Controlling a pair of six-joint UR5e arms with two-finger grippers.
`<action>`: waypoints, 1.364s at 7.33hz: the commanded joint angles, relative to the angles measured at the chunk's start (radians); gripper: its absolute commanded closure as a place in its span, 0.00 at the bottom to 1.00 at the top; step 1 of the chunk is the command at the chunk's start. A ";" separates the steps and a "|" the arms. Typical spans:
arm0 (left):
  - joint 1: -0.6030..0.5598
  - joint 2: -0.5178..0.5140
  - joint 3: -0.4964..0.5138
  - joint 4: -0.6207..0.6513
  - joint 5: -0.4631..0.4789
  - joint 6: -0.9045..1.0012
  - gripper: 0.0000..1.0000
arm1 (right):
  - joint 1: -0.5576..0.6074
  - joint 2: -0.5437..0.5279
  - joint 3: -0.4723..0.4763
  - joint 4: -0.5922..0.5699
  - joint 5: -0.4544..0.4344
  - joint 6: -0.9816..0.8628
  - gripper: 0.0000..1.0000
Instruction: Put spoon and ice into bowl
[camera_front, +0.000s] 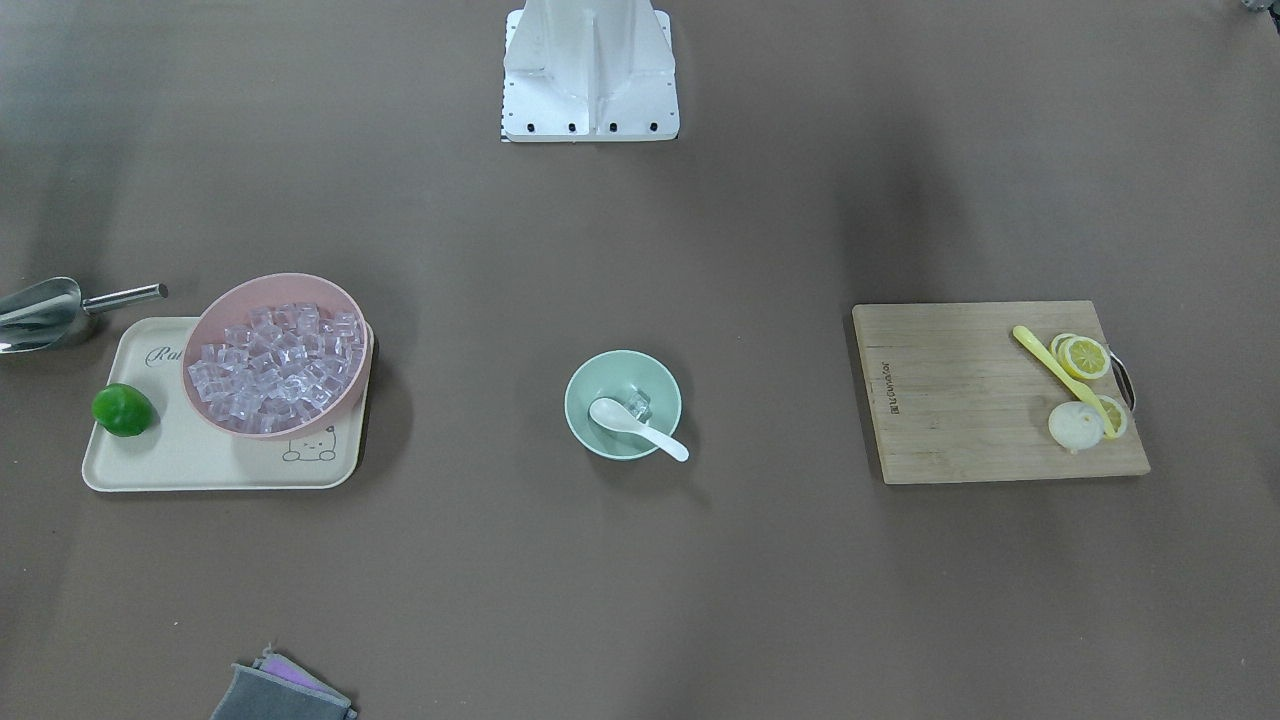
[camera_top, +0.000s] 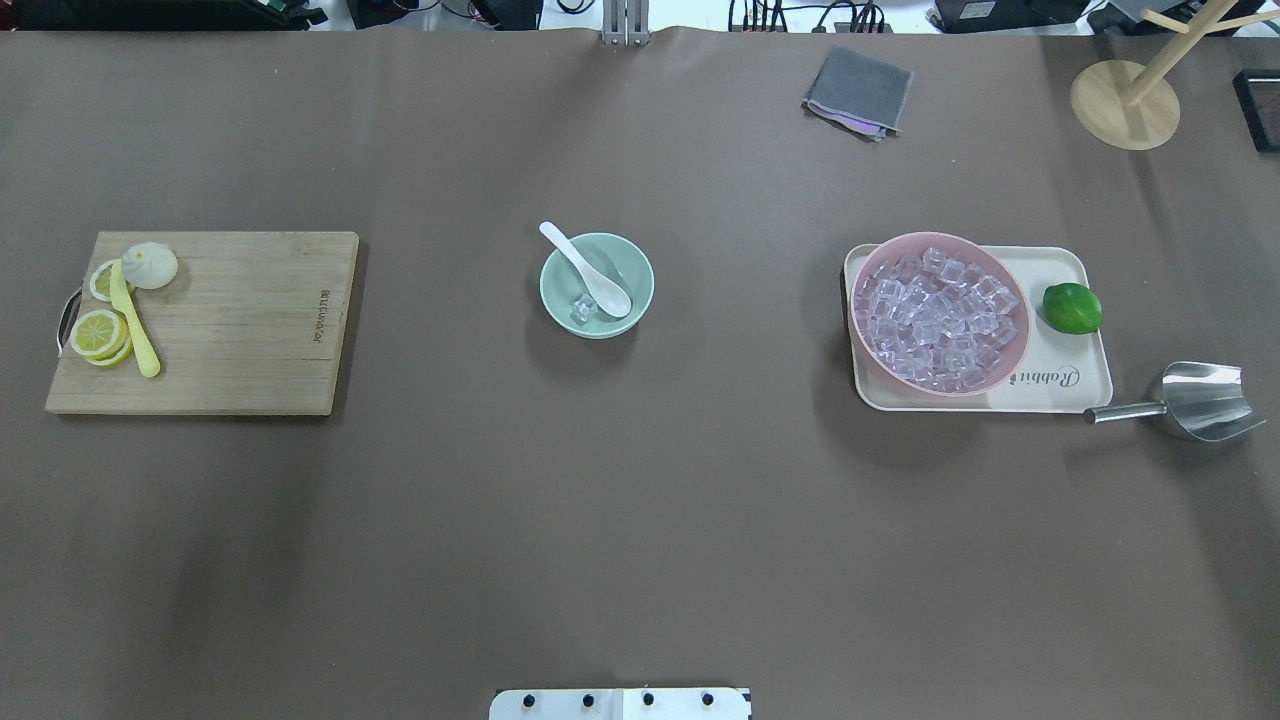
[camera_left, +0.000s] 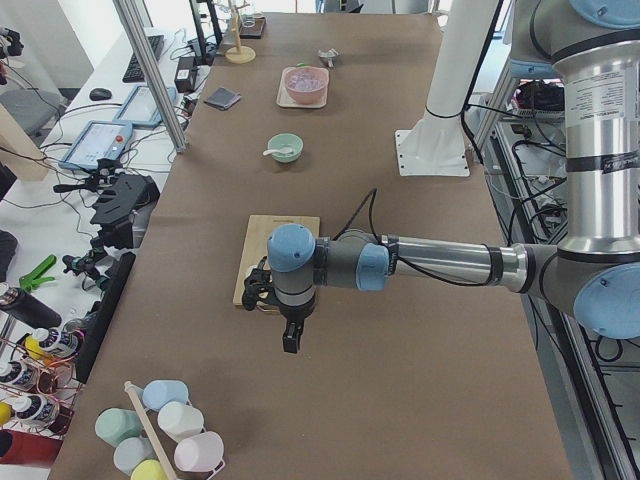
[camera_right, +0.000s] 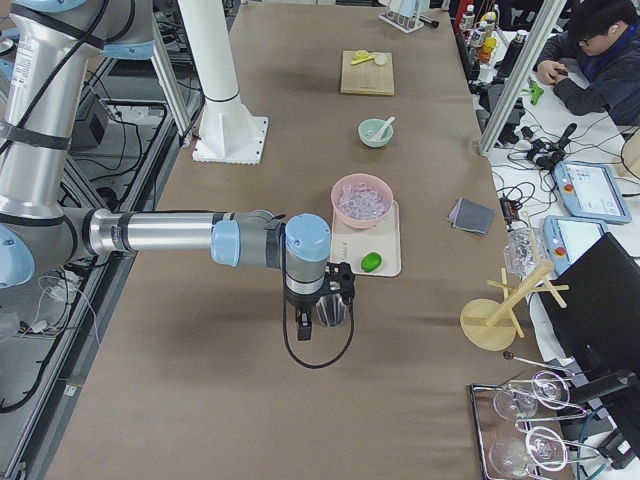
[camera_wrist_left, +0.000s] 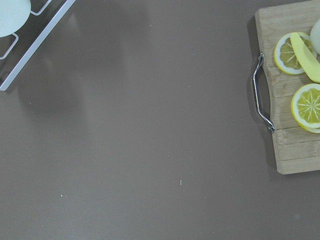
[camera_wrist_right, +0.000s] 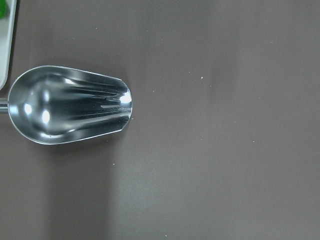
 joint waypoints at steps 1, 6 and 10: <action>0.000 0.001 0.001 0.000 0.000 0.000 0.01 | -0.001 -0.001 -0.002 0.002 0.001 -0.001 0.00; 0.000 0.001 0.001 0.000 0.000 0.000 0.01 | -0.007 -0.001 -0.006 0.002 0.044 -0.001 0.00; 0.002 0.005 -0.001 0.000 0.000 0.000 0.01 | -0.007 -0.001 -0.011 0.002 0.046 -0.001 0.00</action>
